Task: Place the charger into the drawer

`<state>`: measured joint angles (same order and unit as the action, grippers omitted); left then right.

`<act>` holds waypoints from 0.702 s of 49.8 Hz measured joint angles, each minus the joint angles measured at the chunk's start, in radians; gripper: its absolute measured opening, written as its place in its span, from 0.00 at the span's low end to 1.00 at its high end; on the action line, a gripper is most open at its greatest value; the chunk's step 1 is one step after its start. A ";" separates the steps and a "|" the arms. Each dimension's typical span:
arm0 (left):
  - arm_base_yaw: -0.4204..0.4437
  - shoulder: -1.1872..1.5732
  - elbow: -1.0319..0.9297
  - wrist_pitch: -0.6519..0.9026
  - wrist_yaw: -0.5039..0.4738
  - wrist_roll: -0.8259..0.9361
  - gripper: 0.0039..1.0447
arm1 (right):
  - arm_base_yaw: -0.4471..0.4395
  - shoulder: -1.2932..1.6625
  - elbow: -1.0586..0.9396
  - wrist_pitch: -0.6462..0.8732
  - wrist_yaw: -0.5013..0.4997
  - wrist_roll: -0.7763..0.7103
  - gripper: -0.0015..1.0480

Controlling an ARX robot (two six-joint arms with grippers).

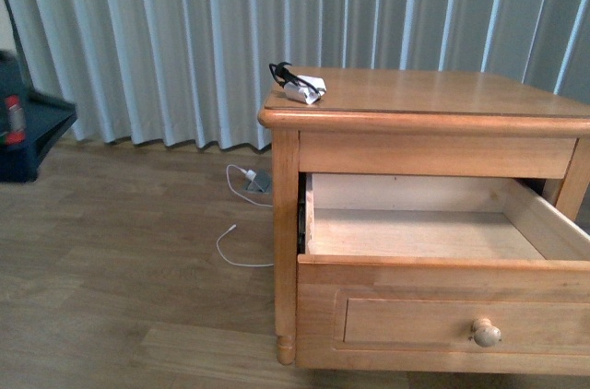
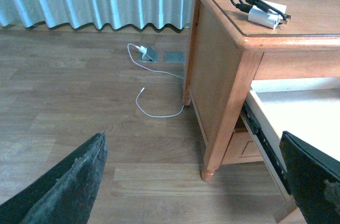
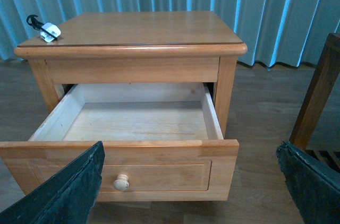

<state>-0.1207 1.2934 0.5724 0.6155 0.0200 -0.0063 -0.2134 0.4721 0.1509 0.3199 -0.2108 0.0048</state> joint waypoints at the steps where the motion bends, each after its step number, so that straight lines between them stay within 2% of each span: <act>1: -0.007 0.026 0.024 0.000 -0.004 0.001 0.95 | 0.000 0.000 0.000 0.000 0.000 0.000 0.92; 22: -0.155 0.548 0.641 -0.148 -0.121 -0.010 0.95 | 0.000 0.000 0.000 0.000 0.000 0.000 0.92; 35: -0.216 0.800 0.987 -0.249 -0.179 -0.022 0.95 | 0.000 0.000 0.000 0.000 0.000 0.000 0.92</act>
<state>-0.3370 2.0933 1.5593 0.3660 -0.1593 -0.0284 -0.2134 0.4721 0.1509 0.3199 -0.2108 0.0044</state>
